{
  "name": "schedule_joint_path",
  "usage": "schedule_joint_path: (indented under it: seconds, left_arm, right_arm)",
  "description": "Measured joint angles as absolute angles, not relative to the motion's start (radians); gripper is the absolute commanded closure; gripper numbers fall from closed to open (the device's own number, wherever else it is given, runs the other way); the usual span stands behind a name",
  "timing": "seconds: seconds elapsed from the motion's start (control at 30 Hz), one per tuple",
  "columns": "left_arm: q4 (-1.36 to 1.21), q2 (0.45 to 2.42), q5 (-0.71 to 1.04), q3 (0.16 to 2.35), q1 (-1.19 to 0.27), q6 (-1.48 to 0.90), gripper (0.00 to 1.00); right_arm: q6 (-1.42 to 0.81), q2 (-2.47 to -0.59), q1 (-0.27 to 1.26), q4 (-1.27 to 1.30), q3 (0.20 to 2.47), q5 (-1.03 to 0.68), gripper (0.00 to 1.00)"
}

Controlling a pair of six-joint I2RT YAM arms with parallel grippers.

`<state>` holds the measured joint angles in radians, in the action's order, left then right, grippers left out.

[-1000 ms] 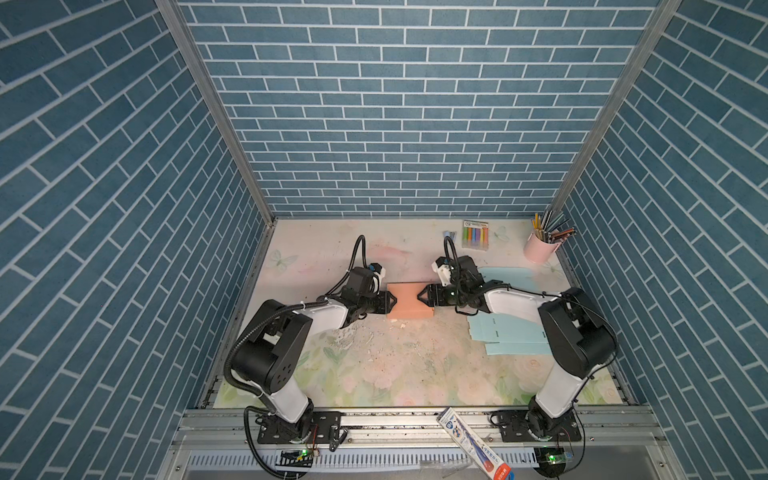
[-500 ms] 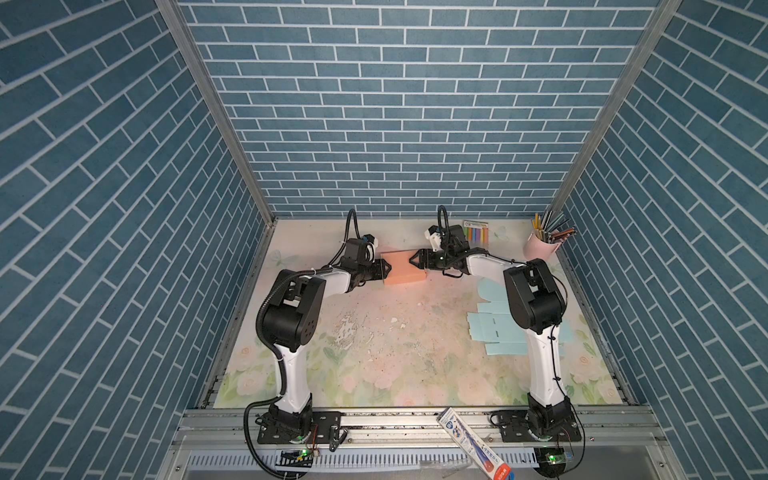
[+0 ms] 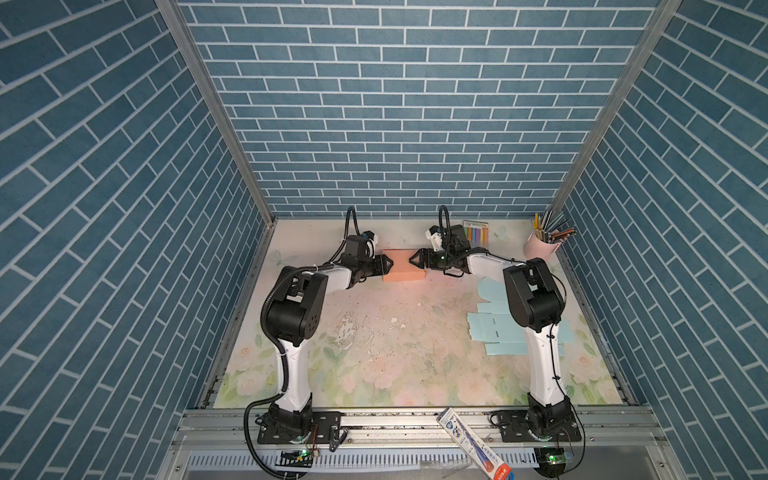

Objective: Fold the paper box

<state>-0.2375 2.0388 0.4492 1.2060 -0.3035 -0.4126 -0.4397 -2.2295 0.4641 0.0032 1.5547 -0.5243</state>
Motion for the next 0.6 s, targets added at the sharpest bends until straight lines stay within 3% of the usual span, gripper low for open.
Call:
schedule_joint_path:
  seconds: [0.3,0.4,0.6]
  left_arm:
    - [-0.306,2.034,0.532,1.177,-0.281,-0.459,0.17]
    - [-0.311,2.009,0.538,1.14,-0.262,-0.463,0.12]
    - [-0.316,1.864,0.516,1.03,-0.246,-0.455,0.12]
  right_arm:
    - [-0.434,-2.15,0.469,-0.016,1.493,-0.469,0.05]
    - [-0.422,-2.099,0.464,-0.03,1.478,-0.439,0.05]
    - [-0.381,-1.932,0.434,-0.06,1.382,-0.363,0.06]
